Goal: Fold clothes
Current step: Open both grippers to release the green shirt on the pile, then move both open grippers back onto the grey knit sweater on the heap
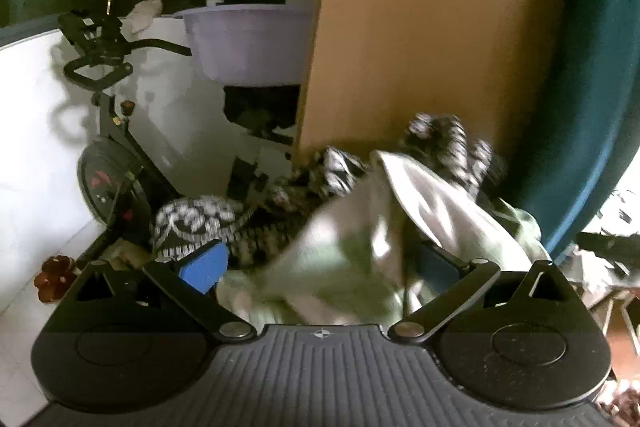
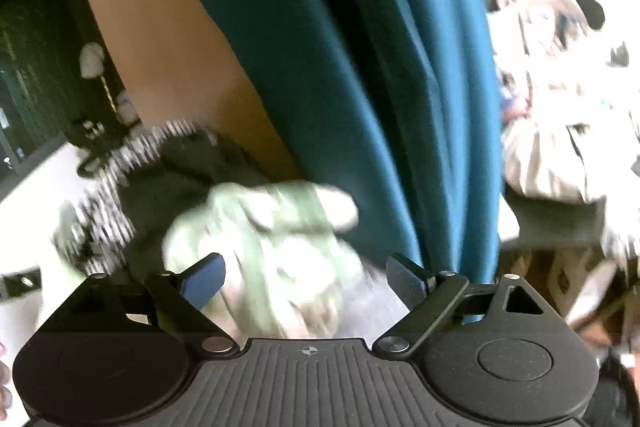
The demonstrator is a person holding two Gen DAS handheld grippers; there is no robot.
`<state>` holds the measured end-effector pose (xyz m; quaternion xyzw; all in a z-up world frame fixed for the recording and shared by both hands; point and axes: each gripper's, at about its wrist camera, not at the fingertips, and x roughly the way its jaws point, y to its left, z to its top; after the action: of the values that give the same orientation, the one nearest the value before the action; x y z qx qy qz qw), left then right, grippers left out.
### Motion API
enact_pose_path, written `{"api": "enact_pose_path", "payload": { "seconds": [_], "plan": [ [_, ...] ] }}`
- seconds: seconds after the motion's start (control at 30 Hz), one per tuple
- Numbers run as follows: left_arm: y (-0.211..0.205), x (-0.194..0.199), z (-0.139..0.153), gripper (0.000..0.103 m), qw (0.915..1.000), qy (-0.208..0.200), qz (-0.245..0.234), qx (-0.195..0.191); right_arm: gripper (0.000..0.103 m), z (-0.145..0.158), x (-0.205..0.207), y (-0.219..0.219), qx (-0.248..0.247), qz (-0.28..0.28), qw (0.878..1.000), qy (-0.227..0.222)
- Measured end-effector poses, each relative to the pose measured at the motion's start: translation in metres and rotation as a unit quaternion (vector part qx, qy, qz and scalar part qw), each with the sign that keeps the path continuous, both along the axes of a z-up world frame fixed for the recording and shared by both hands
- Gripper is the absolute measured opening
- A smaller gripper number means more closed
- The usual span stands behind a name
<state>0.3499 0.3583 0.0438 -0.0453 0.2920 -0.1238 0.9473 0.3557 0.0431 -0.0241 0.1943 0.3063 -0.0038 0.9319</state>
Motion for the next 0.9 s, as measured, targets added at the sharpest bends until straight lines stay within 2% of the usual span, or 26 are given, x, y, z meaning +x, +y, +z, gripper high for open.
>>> {"api": "enact_pose_path", "payload": {
  "seconds": [0.17,0.3,0.37,0.57,0.63,0.83,0.9],
  "plan": [
    [-0.004,-0.018,-0.01,0.103,0.9997,0.024,-0.002,0.005,0.086,-0.036,-0.026,0.007,0.01,-0.005,0.999,0.05],
    [-0.004,-0.054,-0.013,0.103,0.9997,0.005,-0.022,-0.004,0.086,-0.058,-0.045,0.012,0.004,0.008,0.997,0.072],
    [-0.009,-0.072,-0.017,0.102,0.9998,-0.004,-0.021,0.003,0.086,-0.066,-0.056,0.01,-0.005,0.008,0.996,0.086],
    [-0.044,-0.108,-0.045,0.102,0.997,0.014,-0.065,0.039,0.088,-0.085,-0.077,0.001,0.004,-0.016,0.993,0.114],
    [-0.056,-0.11,-0.058,0.102,0.9952,0.036,-0.072,0.056,0.091,-0.086,-0.084,0.0,-0.004,-0.018,0.993,0.117],
    [-0.083,-0.116,-0.088,0.103,0.9888,0.102,-0.082,0.072,0.102,-0.076,-0.107,0.0,-0.048,-0.028,0.992,0.118],
    [-0.091,-0.117,-0.094,0.103,0.9861,0.122,-0.085,0.075,0.102,-0.079,-0.113,-0.002,-0.061,-0.037,0.989,0.129]
  ]
}}
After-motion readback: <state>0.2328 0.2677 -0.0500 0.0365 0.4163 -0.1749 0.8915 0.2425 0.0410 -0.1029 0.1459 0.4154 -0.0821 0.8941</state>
